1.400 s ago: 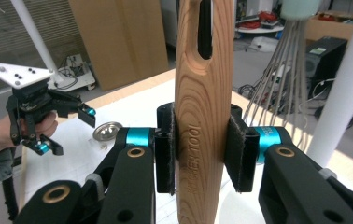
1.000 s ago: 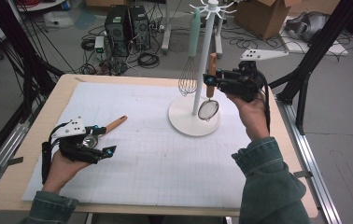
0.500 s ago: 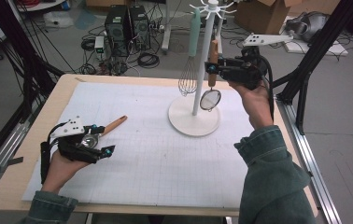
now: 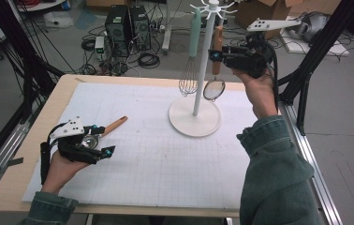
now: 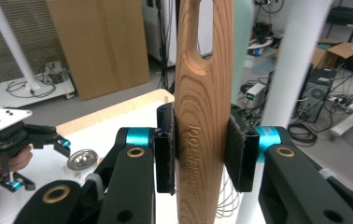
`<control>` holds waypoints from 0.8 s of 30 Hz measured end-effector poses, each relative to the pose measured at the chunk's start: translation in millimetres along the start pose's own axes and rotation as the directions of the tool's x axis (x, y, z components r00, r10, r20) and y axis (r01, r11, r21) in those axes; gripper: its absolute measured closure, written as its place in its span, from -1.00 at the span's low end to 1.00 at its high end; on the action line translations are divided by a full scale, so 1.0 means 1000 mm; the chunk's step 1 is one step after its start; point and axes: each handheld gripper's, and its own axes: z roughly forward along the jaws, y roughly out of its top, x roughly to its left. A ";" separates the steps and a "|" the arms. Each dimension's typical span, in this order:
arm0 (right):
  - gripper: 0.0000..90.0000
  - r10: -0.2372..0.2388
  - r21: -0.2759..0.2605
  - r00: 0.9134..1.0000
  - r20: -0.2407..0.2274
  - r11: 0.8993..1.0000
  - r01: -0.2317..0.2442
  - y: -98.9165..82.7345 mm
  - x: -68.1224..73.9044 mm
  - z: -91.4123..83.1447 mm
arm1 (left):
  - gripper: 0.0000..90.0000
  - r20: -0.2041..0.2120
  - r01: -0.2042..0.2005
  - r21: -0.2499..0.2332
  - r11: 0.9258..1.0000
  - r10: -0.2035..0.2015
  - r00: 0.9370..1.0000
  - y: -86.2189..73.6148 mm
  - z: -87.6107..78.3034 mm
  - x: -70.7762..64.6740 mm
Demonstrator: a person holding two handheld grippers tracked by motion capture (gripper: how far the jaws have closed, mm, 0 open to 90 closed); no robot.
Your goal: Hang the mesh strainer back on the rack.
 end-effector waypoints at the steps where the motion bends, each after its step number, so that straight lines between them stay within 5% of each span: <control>1: 0.52 0.004 -0.003 1.000 0.002 1.000 -0.004 0.002 -0.002 -0.002 | -0.68 0.000 0.001 -0.001 1.000 -0.001 1.000 0.000 0.000 0.000; 24: 0.52 0.019 0.002 0.999 0.043 1.000 -0.019 0.018 -0.024 -0.004 | -0.69 0.005 -0.009 0.001 1.000 0.009 1.000 0.002 0.002 -0.002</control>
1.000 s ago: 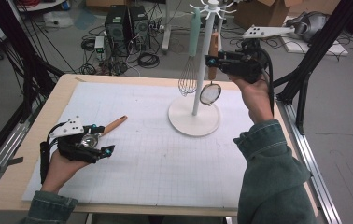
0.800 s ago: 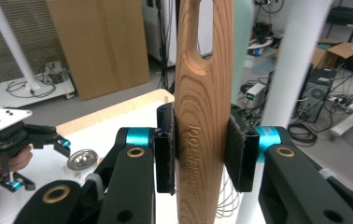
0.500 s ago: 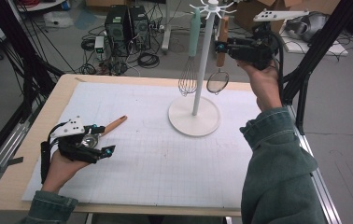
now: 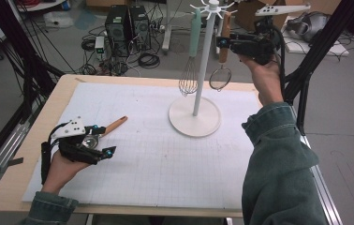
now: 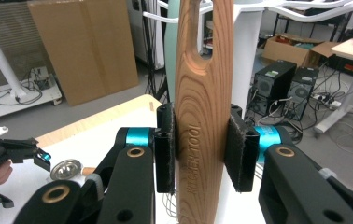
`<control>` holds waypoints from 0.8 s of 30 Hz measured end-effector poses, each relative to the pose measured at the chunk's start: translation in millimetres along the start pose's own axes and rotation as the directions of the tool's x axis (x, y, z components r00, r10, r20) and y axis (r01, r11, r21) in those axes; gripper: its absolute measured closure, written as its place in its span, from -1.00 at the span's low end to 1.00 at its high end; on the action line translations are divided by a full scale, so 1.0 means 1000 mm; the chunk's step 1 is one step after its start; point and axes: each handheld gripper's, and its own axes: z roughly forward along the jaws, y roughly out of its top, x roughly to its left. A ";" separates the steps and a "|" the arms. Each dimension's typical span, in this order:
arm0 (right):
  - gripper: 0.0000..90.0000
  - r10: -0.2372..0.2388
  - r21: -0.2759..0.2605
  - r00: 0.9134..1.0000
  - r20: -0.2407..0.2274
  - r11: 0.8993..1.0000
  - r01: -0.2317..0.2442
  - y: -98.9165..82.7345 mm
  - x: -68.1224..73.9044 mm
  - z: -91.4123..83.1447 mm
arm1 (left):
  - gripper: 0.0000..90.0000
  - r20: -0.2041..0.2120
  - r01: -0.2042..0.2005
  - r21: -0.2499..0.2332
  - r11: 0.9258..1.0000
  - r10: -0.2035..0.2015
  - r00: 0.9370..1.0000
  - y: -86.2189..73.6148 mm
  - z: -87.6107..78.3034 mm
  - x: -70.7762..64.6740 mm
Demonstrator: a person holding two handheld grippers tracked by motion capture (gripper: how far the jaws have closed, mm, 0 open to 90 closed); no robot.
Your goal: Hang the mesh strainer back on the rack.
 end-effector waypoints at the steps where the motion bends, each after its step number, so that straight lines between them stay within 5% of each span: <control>1: 0.52 0.001 0.004 1.000 0.002 1.000 -0.001 0.000 0.000 0.000 | -0.68 0.002 -0.004 0.003 1.000 0.004 1.000 0.000 0.000 0.000; 24: 0.52 0.007 0.025 1.000 -0.010 1.000 -0.006 -0.003 -0.008 0.013 | -0.68 0.013 0.001 -0.002 1.000 -0.001 1.000 0.000 -0.001 0.000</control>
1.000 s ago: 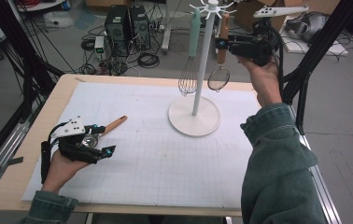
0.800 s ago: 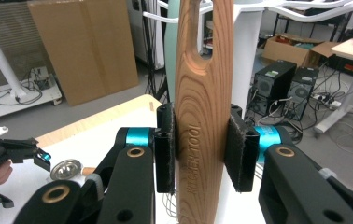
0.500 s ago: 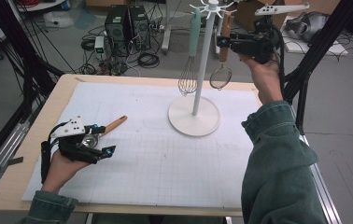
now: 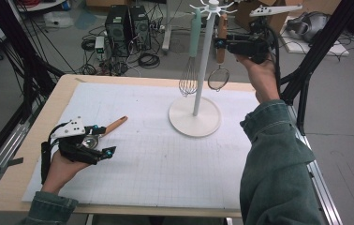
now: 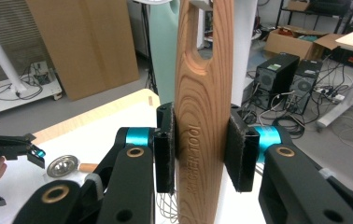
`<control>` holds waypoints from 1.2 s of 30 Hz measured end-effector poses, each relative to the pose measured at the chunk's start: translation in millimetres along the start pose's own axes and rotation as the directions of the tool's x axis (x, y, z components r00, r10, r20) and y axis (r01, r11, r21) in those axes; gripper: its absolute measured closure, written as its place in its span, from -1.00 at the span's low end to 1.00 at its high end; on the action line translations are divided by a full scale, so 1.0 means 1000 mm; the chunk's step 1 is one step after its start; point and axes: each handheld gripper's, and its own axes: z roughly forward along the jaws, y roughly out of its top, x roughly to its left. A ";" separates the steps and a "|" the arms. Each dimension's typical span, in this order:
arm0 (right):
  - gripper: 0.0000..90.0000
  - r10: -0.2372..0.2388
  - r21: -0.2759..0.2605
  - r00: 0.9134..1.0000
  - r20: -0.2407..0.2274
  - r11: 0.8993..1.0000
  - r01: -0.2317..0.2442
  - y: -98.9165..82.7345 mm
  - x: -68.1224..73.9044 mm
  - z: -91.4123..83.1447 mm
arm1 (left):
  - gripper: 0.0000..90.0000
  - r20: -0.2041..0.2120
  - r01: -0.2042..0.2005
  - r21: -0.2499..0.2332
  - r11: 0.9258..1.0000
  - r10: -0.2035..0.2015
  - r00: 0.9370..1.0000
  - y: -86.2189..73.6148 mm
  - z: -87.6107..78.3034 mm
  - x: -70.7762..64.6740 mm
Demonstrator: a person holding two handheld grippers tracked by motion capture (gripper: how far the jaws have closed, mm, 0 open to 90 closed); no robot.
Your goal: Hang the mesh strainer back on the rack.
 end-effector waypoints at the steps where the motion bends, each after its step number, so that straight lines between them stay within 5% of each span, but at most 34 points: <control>1: 0.51 -0.002 0.000 1.000 -0.004 1.000 0.002 0.000 0.000 0.000 | -0.68 -0.005 0.000 0.000 1.000 0.000 1.000 0.000 0.000 0.000; 18: 0.34 0.017 -0.021 0.998 -0.059 1.000 -0.018 -0.014 -0.003 -0.011 | -0.68 -0.001 -0.002 -0.003 1.000 0.002 1.000 0.000 -0.002 0.002; 36: 0.91 -0.026 -0.030 0.984 -0.179 0.999 0.021 -0.010 0.001 -0.030 | -0.68 0.002 0.002 -0.008 1.000 -0.002 1.000 -0.001 -0.003 0.004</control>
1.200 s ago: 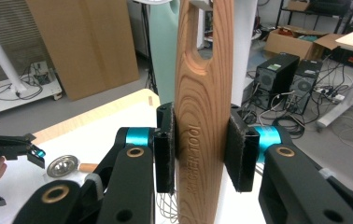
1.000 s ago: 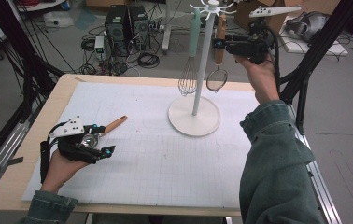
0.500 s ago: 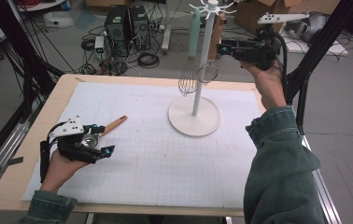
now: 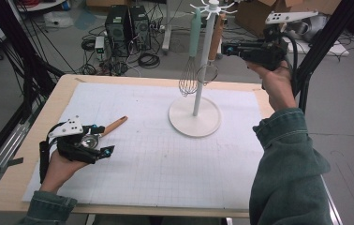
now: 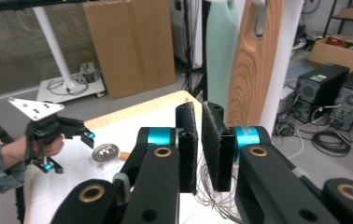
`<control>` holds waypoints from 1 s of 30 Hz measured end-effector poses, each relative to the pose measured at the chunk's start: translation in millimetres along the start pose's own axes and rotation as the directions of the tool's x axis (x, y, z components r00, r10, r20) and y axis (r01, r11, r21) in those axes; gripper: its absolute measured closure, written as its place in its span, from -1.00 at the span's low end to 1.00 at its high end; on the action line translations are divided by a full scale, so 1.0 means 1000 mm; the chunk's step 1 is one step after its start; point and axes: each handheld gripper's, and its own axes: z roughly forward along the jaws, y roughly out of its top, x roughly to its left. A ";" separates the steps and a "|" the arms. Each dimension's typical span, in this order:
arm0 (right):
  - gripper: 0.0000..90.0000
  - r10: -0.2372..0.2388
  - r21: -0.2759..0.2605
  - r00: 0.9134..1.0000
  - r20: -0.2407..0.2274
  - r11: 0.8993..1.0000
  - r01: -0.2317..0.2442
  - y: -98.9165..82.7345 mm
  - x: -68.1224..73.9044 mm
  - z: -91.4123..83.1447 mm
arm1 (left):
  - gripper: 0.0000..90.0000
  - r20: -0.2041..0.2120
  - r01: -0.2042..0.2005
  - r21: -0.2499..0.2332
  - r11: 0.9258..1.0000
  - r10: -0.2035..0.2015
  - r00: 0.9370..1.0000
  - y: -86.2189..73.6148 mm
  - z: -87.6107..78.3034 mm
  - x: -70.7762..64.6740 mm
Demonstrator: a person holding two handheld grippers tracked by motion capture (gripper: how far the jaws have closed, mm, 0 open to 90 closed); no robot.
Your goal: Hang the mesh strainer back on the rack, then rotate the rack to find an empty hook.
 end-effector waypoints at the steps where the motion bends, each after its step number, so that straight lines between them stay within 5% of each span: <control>1: 0.93 -0.001 -0.002 1.000 0.001 1.000 0.001 0.001 0.000 -0.001 | -0.68 0.001 -0.002 0.001 1.000 0.002 1.000 0.000 0.000 0.000; 14: 0.98 -0.019 -0.005 0.999 0.025 1.000 0.019 0.033 0.001 -0.011 | -0.68 -0.002 -0.002 -0.007 1.000 0.002 1.000 0.001 -0.003 0.000; 30: 0.99 0.009 -0.033 0.997 0.072 0.999 -0.006 0.047 -0.014 -0.012 | -0.68 0.001 -0.005 -0.016 1.000 0.005 1.000 0.003 -0.004 0.001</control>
